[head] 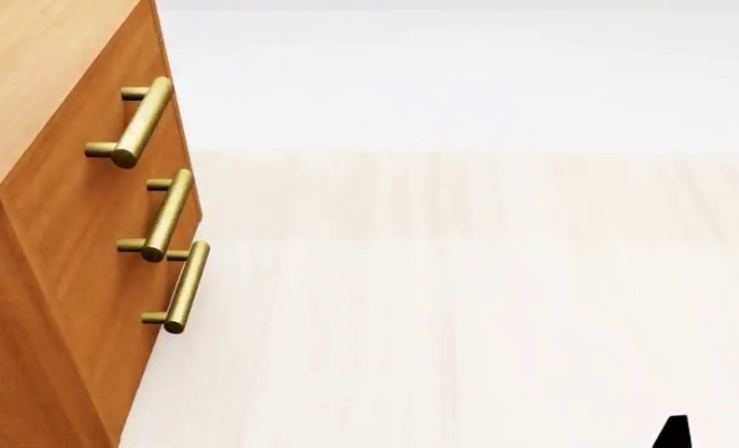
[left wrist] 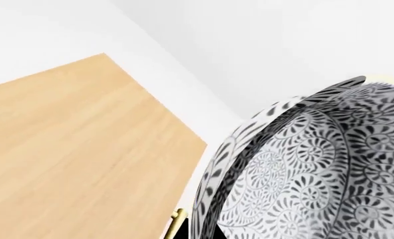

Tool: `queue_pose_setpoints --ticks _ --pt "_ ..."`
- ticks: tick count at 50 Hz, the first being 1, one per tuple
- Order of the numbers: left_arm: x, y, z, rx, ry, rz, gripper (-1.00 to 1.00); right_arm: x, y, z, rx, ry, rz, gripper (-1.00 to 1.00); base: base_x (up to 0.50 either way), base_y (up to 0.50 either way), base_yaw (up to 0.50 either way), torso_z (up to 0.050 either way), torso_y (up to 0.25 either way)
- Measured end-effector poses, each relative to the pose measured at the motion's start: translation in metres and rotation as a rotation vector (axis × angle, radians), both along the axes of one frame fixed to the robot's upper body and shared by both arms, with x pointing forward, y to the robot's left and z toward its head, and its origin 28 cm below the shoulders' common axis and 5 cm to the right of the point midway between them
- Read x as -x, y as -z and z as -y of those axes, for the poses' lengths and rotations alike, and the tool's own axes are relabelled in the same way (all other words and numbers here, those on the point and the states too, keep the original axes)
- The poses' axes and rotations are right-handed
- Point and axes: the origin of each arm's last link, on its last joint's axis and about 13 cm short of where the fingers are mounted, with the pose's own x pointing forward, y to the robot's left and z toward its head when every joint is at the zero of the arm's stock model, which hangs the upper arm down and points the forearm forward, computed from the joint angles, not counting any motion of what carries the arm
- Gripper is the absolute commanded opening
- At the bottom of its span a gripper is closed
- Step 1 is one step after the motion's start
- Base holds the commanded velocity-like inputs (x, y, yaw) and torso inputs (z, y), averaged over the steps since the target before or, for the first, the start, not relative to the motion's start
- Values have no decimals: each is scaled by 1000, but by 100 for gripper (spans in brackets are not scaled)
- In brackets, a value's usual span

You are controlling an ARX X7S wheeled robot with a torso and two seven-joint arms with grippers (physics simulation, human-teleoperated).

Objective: Put the bowl on top of the cabinet.

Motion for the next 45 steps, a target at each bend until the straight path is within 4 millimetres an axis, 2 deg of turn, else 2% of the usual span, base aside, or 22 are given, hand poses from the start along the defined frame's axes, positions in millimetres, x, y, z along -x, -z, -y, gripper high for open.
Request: queue_pose_setpoints --ticks 20,45 --pt "-21 -4 -20 71 19 59 -100 -8 3 1 16 21 -14 100 0 0 0 1 1" --pt "-22 16 -39 189 -258 88 -100 -14 5 1 26 33 -32 100 0 0 0 0 0"
